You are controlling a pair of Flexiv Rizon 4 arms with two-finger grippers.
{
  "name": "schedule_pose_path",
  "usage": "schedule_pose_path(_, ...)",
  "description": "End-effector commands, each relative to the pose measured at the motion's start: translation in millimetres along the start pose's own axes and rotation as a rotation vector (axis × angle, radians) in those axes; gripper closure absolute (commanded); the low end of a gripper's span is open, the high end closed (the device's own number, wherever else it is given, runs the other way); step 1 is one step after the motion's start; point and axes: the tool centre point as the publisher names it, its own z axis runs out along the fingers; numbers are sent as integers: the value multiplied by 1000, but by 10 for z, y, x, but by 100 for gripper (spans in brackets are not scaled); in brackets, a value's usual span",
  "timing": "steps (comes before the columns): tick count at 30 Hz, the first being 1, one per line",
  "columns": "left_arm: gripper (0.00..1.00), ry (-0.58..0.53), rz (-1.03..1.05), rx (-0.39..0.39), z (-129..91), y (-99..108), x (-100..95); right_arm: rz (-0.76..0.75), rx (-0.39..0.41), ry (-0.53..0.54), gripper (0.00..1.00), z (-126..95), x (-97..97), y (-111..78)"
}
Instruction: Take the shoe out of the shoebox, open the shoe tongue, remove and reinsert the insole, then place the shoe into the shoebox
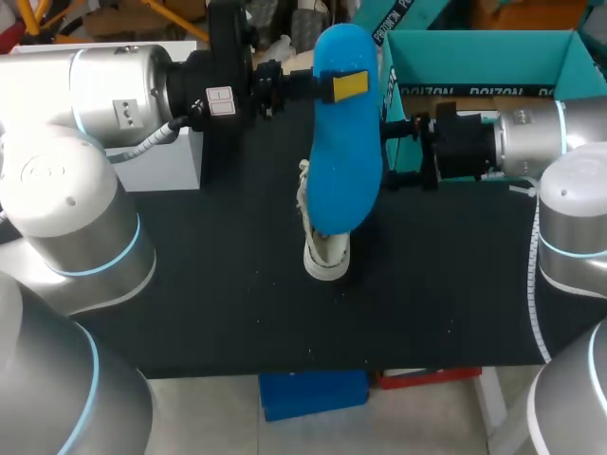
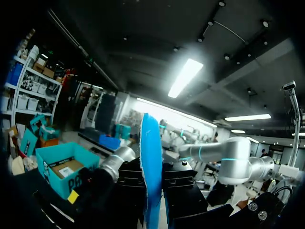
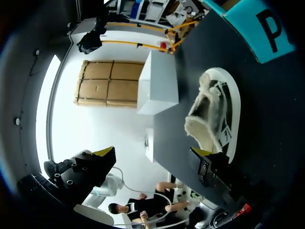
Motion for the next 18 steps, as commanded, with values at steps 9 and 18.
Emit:
schedule_pose_path(9, 100, 30, 367, 53, 164, 222, -102, 0, -1, 0, 0, 19, -6, 6)
schedule_pose_path(18, 100, 25, 488, 4, 221, 765, -269, 0, -1, 0, 0, 19, -6, 6)
